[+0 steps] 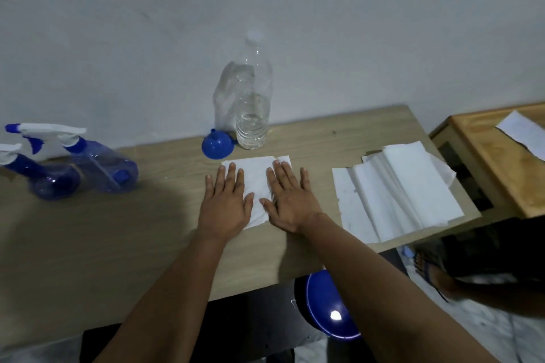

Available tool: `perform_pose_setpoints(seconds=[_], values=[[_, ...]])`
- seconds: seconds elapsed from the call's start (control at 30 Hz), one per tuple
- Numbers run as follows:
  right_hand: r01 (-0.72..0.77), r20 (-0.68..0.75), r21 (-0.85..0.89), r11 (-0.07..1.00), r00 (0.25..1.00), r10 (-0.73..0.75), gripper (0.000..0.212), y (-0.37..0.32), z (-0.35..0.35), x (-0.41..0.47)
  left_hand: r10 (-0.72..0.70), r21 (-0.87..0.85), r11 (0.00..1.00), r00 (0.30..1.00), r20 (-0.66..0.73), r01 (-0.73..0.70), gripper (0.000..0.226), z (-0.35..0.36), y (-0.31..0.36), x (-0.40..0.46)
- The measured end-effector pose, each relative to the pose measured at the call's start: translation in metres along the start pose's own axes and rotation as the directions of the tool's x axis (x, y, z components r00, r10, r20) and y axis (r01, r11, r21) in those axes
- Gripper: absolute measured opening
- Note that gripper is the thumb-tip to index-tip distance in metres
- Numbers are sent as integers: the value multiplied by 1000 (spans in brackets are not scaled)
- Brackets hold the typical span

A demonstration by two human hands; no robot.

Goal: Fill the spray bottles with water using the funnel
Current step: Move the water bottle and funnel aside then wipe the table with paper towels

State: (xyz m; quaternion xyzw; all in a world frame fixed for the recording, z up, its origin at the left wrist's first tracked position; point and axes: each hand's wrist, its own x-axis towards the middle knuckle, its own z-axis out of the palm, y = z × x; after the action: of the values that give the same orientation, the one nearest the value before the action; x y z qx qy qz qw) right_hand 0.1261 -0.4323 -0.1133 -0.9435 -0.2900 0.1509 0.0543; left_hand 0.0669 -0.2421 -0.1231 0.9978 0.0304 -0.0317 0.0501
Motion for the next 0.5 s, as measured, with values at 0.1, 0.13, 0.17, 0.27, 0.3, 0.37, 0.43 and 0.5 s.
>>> perform_pose_setpoints(seconds=[0.1,0.13,0.17,0.27,0.3,0.37,0.43,0.5], values=[[-53,-3,22,998,999,53,80,16,1,-20,29,7,1000,1000,9,-29,71,4,23,0],[-66,-13,36,997,998,67,79,16,2,-27,33,9,999,999,10,-33,71,4,27,-3],[-77,-25,50,996,997,78,78,15,4,-34,39,7,999,999,7,-39,70,5,30,-8],[-91,-52,93,992,994,96,76,7,11,-57,60,15,998,998,22,-60,70,4,33,-26],[-89,-57,104,991,994,95,75,5,12,-64,65,18,998,997,34,-66,70,4,34,-31],[-84,-64,138,987,993,94,73,3,12,-73,81,23,996,996,49,-82,72,2,34,-39],[-86,-81,194,977,991,104,70,3,6,-73,93,23,995,994,58,-94,73,-3,33,-40],[-113,-116,192,975,984,137,67,4,-1,-67,90,9,996,995,37,-91,73,-6,30,-36]])
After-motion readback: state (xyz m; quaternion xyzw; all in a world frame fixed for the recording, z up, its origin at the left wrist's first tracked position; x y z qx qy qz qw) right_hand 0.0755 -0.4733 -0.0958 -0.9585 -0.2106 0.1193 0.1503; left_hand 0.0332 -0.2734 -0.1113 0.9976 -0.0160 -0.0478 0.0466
